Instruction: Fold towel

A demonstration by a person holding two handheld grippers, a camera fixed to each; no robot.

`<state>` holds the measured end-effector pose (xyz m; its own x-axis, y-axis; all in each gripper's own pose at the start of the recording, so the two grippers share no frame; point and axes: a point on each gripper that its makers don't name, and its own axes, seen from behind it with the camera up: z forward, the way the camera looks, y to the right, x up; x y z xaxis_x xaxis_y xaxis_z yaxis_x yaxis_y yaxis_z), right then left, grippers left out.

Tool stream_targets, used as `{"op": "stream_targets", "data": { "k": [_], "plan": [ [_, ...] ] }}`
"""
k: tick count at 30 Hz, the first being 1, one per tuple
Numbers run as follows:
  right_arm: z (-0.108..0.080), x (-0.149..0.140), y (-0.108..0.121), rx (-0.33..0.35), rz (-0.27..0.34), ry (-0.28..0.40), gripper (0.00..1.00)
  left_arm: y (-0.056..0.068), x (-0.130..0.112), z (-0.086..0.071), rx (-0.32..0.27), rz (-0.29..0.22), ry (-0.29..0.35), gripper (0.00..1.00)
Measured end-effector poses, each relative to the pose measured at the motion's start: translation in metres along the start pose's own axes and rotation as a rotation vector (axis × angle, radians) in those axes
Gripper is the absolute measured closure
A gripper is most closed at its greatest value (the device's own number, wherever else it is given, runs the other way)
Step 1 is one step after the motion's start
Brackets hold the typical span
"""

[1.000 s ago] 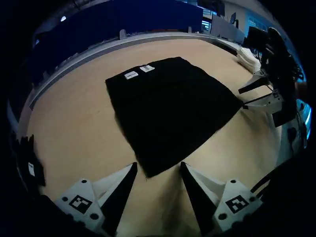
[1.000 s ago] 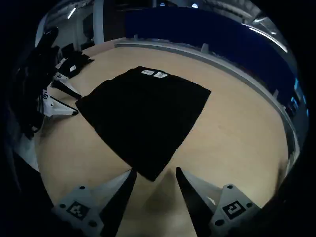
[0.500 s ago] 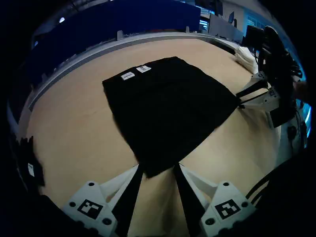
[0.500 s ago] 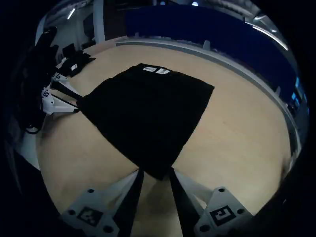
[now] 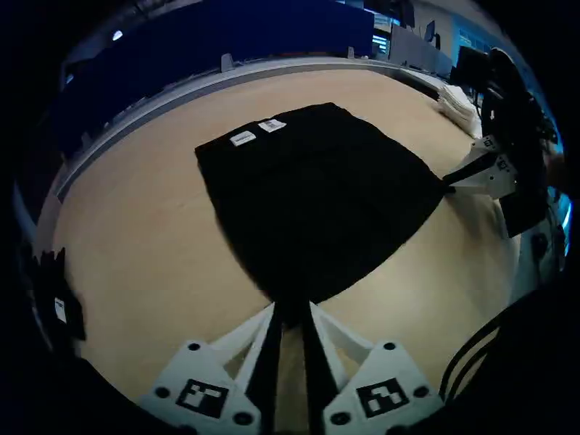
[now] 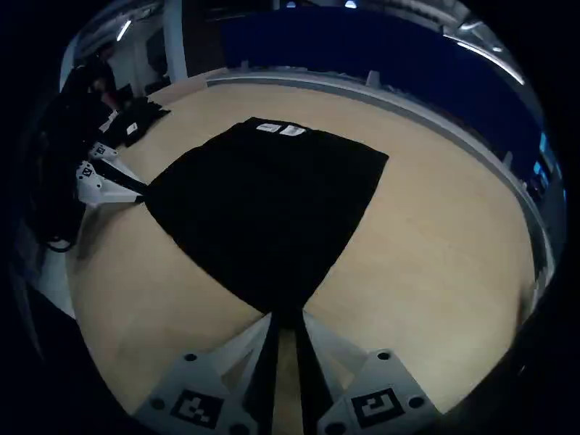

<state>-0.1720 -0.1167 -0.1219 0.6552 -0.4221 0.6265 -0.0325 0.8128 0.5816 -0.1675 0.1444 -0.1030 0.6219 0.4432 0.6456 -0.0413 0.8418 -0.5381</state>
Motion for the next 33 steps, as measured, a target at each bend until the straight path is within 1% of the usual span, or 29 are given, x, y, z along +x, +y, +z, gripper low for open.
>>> {"op": "stream_targets", "data": {
  "k": [2,6,11,14,22,26,33],
  "plan": [
    [-0.001,0.005,-0.002,0.003,0.007,0.011,0.86,-0.001,0.001,0.000,0.013,0.001,0.001,0.80],
    [-0.004,0.013,-0.001,-0.004,0.007,0.027,0.86,0.000,0.002,-0.002,0.012,-0.008,0.001,0.86],
    [-0.007,0.022,0.002,-0.009,0.001,0.040,0.86,0.000,0.004,-0.007,0.002,-0.035,-0.006,0.87],
    [-0.013,0.031,0.003,-0.013,0.000,0.056,0.86,0.000,0.009,-0.013,0.000,-0.050,0.007,0.87],
    [-0.038,0.060,0.003,-0.019,-0.020,0.100,0.87,-0.005,0.032,-0.039,0.003,-0.085,0.052,0.87],
    [-0.054,0.074,0.001,-0.024,-0.041,0.121,0.87,-0.008,0.044,-0.057,0.006,-0.110,0.071,0.87],
    [-0.082,0.090,-0.005,-0.020,-0.047,0.143,0.87,-0.007,0.057,-0.089,-0.003,-0.167,0.081,0.87]
  ]
}}
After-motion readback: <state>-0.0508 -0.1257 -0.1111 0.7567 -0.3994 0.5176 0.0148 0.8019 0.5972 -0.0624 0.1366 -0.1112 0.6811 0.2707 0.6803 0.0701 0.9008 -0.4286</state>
